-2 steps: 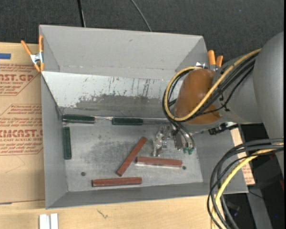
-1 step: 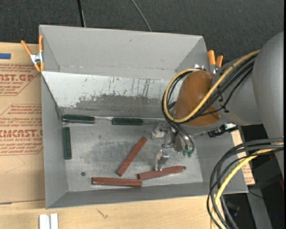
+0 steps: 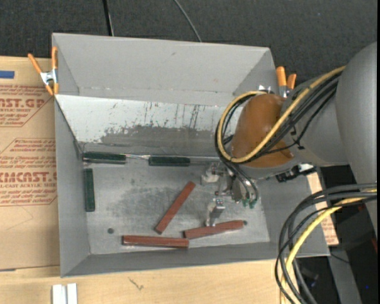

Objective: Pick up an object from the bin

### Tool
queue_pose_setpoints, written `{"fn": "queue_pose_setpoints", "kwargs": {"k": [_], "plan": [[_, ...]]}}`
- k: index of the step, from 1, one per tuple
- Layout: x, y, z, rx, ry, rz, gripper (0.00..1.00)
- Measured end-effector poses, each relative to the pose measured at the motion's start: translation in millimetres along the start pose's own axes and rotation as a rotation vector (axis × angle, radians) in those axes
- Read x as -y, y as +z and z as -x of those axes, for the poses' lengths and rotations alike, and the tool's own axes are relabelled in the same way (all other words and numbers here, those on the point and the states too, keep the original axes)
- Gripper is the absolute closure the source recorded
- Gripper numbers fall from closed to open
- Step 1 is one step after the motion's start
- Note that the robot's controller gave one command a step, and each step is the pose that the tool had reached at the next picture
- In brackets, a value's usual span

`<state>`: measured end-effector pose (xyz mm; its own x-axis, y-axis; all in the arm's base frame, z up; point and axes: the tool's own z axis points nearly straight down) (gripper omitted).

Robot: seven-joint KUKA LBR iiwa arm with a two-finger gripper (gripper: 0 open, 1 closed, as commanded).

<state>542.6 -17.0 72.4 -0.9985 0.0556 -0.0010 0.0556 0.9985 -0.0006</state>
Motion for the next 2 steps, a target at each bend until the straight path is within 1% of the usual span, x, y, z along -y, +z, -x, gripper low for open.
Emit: {"fn": "queue_pose_setpoints", "kwargs": {"k": [1,2], "plan": [[-79.3,-4.3,31.2,0.015,-0.014,0.004,1.0],[-79.2,-4.3,31.2,0.015,-0.014,0.004,1.0]]}}
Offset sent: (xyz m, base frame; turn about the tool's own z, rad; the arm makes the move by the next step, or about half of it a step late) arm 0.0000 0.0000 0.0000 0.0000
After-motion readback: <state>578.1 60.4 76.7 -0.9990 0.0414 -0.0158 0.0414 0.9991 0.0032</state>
